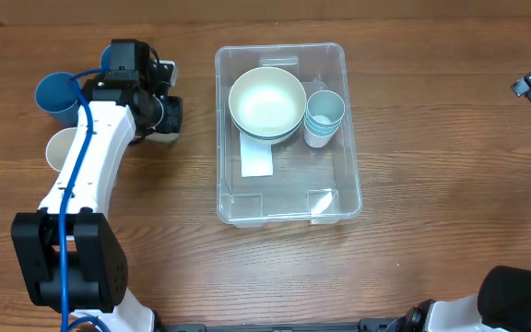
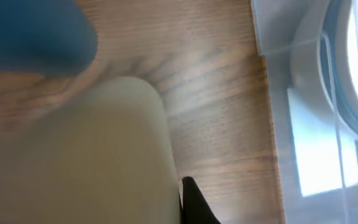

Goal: Pack container
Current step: 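Carry the tall cream cup into the container and release it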

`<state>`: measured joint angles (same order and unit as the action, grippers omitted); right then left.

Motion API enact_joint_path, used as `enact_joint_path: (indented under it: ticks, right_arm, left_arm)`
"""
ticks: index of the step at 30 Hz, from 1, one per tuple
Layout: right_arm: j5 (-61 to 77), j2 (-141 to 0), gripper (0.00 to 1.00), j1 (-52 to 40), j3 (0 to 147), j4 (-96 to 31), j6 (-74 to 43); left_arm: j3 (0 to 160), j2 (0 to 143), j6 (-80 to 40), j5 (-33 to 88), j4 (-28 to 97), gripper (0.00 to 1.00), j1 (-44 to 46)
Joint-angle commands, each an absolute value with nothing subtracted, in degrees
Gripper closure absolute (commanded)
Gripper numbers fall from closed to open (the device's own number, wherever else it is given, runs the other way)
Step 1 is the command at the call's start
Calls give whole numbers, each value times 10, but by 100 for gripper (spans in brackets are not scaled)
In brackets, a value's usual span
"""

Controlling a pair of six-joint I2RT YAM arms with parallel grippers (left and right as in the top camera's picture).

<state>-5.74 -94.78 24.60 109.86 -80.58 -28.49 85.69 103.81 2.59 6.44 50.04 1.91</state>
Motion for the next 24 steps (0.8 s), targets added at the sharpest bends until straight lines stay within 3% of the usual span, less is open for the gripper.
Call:
enact_joint_path:
  ticks: [1,10,19,24]
  right_arm:
    - [-60,-947,0,244,1106,-802,-287]
    - [-60,-947,0,244,1106,-802,-287]
    - [-60,-947,0,244,1106,-802,-287]
    - [-60,-947,0,244,1106,-802,-287]
  left_arm:
    - [925,1021,2,53,563,96,33]
    - [1077,927,10,11,771,96,114]
    - [1088,878,116,5,740,96,380]
    - [1086,959,138,-36,713,96,432]
